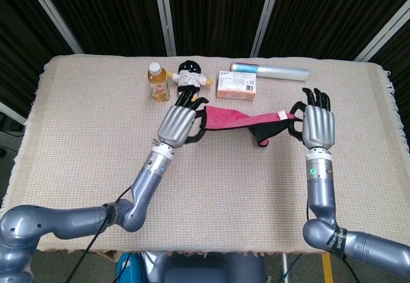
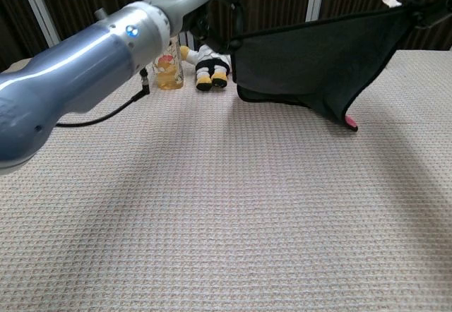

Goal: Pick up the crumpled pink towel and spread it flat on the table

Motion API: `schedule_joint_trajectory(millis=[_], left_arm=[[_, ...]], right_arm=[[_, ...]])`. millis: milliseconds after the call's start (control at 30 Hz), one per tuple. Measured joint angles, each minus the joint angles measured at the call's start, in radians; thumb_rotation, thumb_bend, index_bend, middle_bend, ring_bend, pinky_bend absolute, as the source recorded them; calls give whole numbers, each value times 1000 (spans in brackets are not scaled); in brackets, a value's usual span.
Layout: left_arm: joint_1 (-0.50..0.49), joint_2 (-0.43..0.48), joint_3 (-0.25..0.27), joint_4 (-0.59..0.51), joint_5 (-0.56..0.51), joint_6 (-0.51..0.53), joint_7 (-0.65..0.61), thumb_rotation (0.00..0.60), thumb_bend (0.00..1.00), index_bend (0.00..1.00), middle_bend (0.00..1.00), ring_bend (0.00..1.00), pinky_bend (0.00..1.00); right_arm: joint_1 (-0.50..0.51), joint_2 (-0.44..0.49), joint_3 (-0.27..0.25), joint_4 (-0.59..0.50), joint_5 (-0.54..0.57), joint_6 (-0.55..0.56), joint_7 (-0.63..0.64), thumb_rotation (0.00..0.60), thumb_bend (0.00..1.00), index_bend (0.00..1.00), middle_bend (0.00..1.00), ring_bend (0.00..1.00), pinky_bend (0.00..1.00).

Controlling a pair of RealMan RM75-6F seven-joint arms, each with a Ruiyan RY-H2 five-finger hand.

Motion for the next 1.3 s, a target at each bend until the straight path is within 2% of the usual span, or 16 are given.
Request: schedule_joint_trajectory(millis=[167,367,567,900,1300], left_arm=[[96,37,85,-112,22,24,-25,600,477,605,209,0,0],[158,51,154,-188,53,31,-34,600,477,605,209,0,0],[188,25,172,-211,79,39,-36,600,478,606,210,0,0],[210,-22,163,-204,82,33,-36,600,477,606,210,0,0],[266,-27,201,-246,122,44,-32,600,477,606,210,0,0]], right_arm=[[-45,4,-74,-43,-58,17,17,600,586,659,153,0,0],[-92,-22,-162,-71,-136,38,35,600,585,659,152,0,0],[-127,-69,-221,-60,-178,49,49,600,585,659,152,0,0],[-164,-110,-268,-36,-214,46,64,600,586,659,152,0,0],[-223,-129,-326,-48,-278,68,77,600,586,659,153,0,0]])
